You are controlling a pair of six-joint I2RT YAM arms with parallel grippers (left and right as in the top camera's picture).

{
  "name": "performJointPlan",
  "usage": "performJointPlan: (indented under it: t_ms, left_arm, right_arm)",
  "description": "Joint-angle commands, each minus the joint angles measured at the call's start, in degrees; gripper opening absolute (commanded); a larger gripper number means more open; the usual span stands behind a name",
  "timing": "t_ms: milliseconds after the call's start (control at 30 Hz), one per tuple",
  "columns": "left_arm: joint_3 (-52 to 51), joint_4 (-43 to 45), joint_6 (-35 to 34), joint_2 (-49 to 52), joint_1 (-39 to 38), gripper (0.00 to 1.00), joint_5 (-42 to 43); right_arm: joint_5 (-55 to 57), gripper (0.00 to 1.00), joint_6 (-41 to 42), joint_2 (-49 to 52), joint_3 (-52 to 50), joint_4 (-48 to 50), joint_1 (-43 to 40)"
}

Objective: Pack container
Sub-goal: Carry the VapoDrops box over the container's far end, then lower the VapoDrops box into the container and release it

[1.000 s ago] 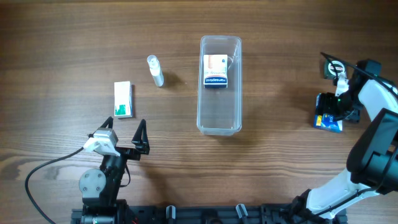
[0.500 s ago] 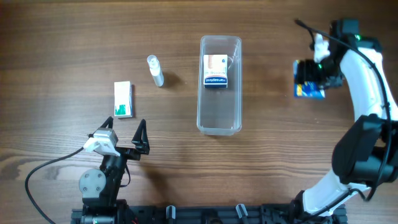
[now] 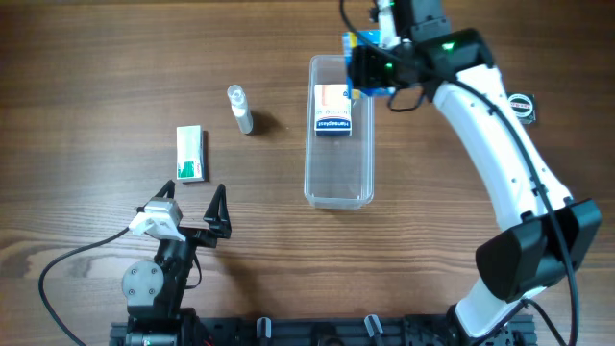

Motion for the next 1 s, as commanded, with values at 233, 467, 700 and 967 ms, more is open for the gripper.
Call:
performJointPlan:
  t_ms: [233, 467, 700, 967]
  left_arm:
    - [-0.22, -0.39, 0.90, -0.42, 0.39, 1.00, -0.52]
    - [-0.22, -0.39, 0.90, -0.42, 0.39, 1.00, -0.52]
    - [-0.22, -0.39, 0.90, -0.42, 0.39, 1.00, -0.52]
    - [-0.22, -0.39, 0.90, -0.42, 0.39, 1.00, -0.52]
  right_arm:
    - [7.72, 0.74, 10.51, 8.31, 0.66, 3.65, 6.49]
    - [9.60, 0.74, 11.56, 12.15, 0.66, 5.05, 6.64]
    - [9.79, 0.74, 12.79, 14.99, 0.66, 6.64, 6.64]
    - [11.67, 0.73, 13.09, 17.57, 0.66, 6.36, 6.64]
